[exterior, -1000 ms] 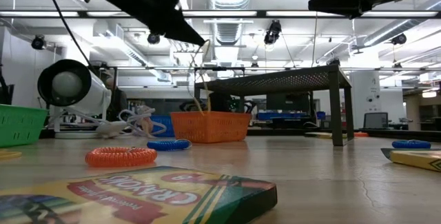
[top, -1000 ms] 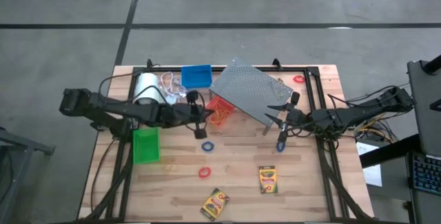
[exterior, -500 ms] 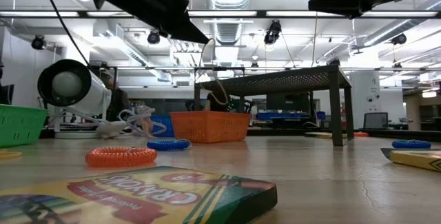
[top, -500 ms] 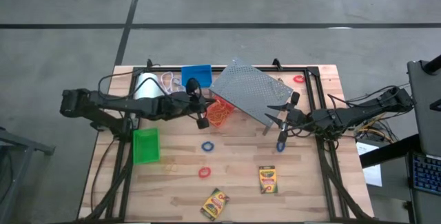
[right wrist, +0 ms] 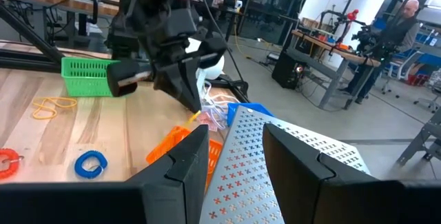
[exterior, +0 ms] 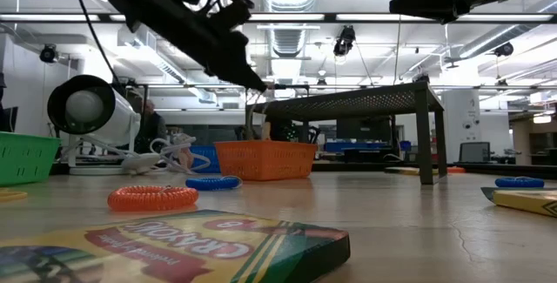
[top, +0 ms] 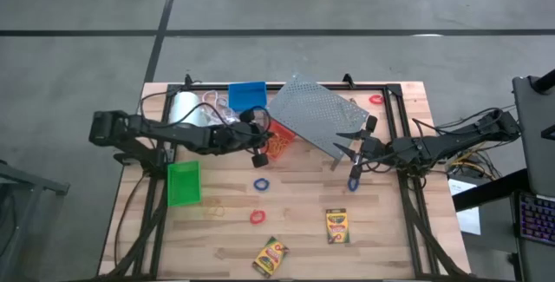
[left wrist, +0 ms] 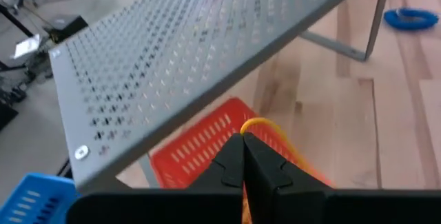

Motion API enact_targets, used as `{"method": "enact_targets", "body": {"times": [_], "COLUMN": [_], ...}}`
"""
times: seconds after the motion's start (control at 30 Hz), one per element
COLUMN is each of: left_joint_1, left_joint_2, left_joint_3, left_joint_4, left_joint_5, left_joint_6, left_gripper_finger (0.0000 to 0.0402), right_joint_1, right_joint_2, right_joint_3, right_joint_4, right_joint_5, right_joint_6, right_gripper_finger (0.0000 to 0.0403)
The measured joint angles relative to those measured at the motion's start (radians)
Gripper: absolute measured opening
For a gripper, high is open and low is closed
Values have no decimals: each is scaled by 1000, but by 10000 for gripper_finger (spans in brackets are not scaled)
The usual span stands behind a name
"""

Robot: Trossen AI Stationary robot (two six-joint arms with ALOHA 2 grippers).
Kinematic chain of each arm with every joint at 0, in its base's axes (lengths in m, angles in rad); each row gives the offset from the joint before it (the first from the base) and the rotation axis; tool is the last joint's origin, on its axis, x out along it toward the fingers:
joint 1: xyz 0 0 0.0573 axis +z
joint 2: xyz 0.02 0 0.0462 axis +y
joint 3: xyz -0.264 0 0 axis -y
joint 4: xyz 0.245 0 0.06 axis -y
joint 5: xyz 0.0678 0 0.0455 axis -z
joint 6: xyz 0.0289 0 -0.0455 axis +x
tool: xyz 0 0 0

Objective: Pick & Place Office Desk Supplies
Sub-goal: Put the yellow rubber band into the orange bin

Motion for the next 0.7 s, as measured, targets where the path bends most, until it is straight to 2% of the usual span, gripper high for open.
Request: {"method": "enact_targets", "body": {"times": [0.27,0.53,0.7], "left_joint_1": [1,36,60], "left_joint_2": [34,76,93], "left_joint_3": [0,-1,-1], "left_joint_4": [-25,-120,-139], "left_joint_5": [-10,-6,45], "left_joint_6": [-45,-118,-131], "left_gripper_finger": [2,2,2], "right_joint_1": [0,0,0], "right_joint_2": [0,0,0], "right_joint_3": [0,0,0], "right_joint_4": [0,0,0], "right_joint_5": [0,0,0], "right_joint_6": [1,0,1], "right_gripper_finger": [137,137,137]}}
